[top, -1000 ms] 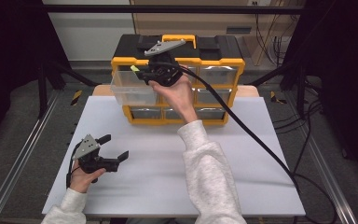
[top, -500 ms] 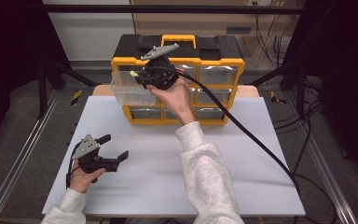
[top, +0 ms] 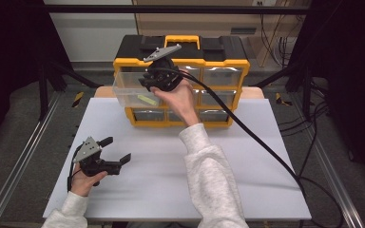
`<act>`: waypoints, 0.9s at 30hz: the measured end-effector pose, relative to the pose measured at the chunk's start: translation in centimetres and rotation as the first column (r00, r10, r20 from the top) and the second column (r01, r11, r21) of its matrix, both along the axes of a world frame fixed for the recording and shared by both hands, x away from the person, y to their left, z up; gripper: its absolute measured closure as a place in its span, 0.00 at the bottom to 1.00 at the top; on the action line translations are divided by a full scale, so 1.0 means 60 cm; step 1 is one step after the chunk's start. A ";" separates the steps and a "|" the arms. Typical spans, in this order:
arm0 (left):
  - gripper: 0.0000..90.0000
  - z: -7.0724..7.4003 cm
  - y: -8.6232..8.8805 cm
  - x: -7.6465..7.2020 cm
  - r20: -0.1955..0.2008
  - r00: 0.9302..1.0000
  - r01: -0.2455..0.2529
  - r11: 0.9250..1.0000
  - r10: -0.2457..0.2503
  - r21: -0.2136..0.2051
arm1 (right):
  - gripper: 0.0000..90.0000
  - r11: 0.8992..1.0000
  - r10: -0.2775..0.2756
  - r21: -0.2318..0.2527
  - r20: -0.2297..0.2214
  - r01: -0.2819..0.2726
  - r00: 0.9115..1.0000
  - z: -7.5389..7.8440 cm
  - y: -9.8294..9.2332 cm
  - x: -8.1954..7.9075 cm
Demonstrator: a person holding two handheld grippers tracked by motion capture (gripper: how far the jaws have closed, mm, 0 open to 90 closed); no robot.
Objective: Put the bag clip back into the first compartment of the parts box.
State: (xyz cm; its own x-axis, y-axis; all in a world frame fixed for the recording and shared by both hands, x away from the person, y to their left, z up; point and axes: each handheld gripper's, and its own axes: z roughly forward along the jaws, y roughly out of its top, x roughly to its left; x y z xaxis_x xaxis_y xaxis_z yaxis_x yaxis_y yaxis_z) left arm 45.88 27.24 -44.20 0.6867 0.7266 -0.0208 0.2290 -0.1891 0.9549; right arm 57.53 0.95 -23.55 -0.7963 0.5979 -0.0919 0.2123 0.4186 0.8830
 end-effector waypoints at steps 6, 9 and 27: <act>0.02 0.000 0.000 0.000 -0.001 1.000 -0.001 1.000 0.001 0.000 | 0.69 0.999 0.016 0.049 0.038 -0.018 0.999 0.016 -0.011 -0.013; 0.02 0.000 0.000 0.000 -0.004 1.000 -0.001 1.000 0.000 -0.002 | 0.55 0.996 0.015 0.087 0.061 -0.020 0.998 0.027 -0.022 -0.026; 0.02 0.000 0.000 0.000 -0.001 1.000 -0.001 1.000 0.001 0.000 | 0.05 0.985 -0.049 0.168 0.112 0.030 0.993 0.026 -0.092 -0.097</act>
